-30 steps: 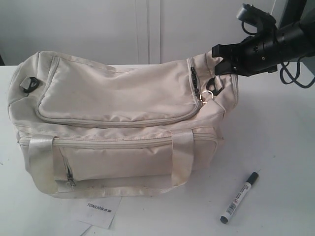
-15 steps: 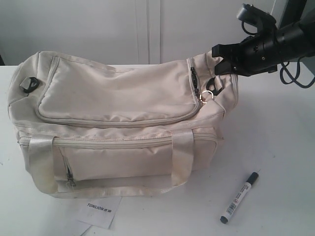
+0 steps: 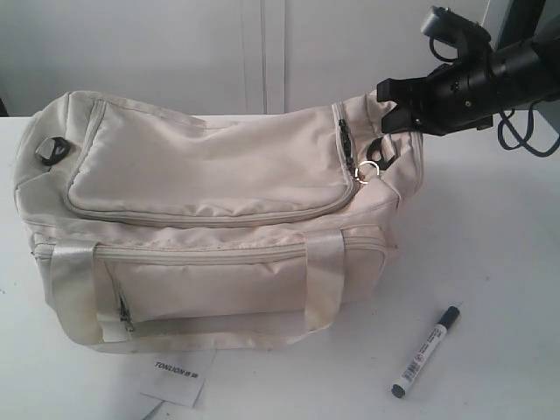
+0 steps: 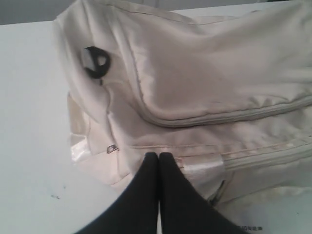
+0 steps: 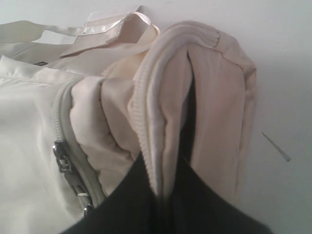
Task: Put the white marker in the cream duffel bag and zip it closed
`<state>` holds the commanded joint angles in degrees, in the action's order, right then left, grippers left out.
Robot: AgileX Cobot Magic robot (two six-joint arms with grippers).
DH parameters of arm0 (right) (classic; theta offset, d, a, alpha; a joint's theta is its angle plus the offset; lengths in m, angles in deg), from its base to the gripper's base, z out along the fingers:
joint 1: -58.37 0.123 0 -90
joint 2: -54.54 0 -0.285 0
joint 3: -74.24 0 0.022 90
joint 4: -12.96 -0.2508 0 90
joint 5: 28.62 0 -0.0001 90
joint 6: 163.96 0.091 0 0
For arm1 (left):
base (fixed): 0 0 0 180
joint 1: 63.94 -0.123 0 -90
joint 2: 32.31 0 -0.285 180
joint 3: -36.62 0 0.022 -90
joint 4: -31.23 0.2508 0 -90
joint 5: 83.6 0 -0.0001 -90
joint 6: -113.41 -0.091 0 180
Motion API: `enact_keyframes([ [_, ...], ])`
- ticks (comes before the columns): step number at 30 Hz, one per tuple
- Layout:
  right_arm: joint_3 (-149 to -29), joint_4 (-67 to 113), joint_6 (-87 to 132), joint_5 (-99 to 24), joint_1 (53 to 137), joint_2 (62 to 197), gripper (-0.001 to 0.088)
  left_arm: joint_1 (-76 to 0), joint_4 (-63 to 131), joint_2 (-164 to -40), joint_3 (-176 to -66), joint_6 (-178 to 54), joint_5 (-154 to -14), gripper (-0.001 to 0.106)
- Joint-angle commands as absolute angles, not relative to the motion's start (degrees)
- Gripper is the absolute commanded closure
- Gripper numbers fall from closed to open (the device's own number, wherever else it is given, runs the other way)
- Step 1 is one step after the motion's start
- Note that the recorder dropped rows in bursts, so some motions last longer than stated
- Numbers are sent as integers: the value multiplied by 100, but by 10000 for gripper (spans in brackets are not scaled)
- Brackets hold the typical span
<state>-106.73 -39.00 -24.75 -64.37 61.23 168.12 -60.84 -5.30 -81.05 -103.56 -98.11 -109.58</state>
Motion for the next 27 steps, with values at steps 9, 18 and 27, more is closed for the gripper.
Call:
enact_keyframes([
  [9,-10673,-3900,-2475,-6437,6123,16812,868,-5496,-1408,-9064,-11075,-11054,-11275,1053],
  [18,-10673,-3900,-2475,-6437,6123,16812,868,-4766,-1408,-9976,-11692,-11170,-11219,1053],
  [27,-10673,-3900,-2475,-6428,6123,16812,868,-4583,-1503,-10453,-11945,-10448,-11859,1053],
])
